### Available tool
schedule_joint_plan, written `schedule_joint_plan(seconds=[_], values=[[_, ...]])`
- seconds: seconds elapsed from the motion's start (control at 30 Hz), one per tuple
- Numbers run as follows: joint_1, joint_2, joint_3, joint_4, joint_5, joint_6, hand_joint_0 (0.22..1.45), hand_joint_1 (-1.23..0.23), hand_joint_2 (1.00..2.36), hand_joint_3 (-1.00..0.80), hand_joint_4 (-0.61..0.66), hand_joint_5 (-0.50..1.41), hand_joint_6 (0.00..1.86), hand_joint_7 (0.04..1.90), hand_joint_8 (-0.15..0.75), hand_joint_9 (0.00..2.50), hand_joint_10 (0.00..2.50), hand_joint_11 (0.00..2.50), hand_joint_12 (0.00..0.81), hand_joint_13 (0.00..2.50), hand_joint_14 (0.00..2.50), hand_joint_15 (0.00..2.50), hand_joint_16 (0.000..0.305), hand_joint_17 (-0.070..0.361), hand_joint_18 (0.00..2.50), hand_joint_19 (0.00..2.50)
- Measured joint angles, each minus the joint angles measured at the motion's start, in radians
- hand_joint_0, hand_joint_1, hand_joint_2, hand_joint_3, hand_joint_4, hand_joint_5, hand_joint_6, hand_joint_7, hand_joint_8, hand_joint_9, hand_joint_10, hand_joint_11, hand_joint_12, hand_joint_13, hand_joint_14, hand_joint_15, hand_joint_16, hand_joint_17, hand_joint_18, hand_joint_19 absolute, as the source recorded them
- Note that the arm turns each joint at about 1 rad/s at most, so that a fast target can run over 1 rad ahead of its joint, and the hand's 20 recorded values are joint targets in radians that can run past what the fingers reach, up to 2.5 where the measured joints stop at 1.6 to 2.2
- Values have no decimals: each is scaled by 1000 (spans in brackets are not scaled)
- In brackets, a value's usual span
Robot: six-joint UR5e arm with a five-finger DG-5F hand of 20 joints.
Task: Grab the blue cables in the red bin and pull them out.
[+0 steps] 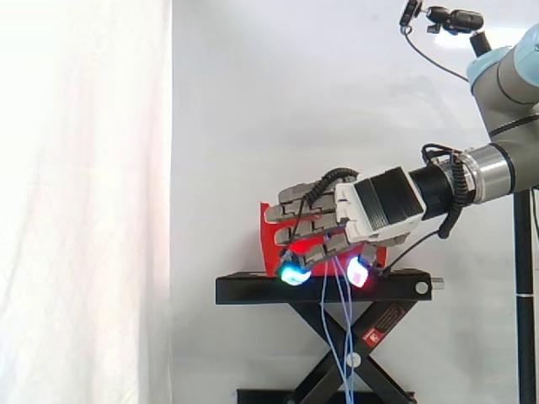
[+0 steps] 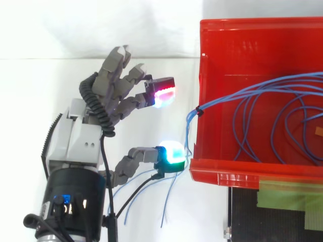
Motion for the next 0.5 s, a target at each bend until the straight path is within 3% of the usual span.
schedule_joint_plan(seconds=[0.2,0.5], values=[[-9,0,-18,-5,-1,0,799,-1045,1000,-1000,128,705,15,478,240,513,5,148,351,299,5,153,54,120,198,233],[-11,0,-32,36,-1,-2,782,-1075,1000,-1000,67,705,7,705,241,505,7,191,355,300,6,157,54,122,202,232]])
